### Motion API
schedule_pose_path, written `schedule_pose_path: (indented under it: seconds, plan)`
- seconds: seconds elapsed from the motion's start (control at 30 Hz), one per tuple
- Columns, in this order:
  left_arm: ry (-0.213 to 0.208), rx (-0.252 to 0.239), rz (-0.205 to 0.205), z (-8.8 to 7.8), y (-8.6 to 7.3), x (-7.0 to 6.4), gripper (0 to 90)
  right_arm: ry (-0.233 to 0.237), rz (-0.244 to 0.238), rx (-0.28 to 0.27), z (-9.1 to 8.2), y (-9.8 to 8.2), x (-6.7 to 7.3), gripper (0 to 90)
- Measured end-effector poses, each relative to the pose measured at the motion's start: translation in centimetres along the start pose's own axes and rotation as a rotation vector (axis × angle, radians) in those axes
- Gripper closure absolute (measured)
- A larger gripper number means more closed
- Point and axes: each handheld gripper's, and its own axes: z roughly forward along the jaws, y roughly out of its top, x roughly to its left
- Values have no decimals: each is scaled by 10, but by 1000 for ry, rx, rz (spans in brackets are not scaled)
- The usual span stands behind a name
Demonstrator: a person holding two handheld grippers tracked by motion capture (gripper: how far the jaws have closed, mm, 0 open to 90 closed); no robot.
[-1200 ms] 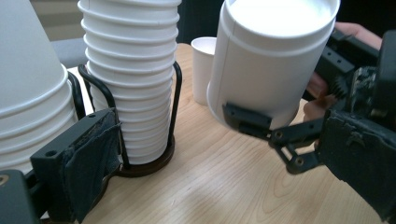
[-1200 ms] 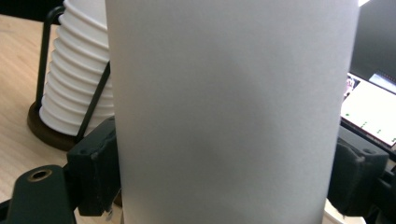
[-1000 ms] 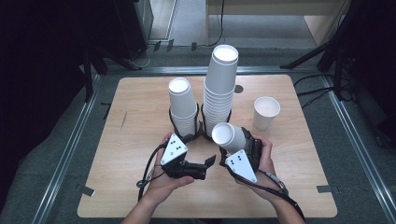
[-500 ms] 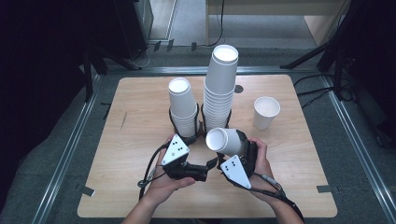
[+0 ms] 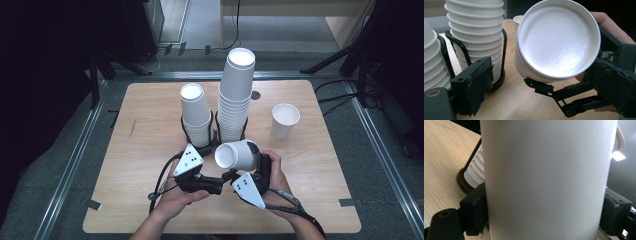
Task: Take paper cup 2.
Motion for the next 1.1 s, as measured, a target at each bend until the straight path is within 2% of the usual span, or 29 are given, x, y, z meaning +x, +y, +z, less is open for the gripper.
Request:
schedule_pose_path:
  seconds: [0.1,0.37,0.67,1.1]
  plan:
    - [-1,6,2,1,-1,0,60,8,0,-11,-1,1,1,139]
    - [-6,18,8,2,-1,-2,64,31,-57,-31,-2,2,5,139]
    - [-10,32,6,4,-1,-5,71,58,-95,-40,-4,4,12,138]
    - [17,44,5,5,0,-7,131,72,-125,-40,-5,4,16,138]
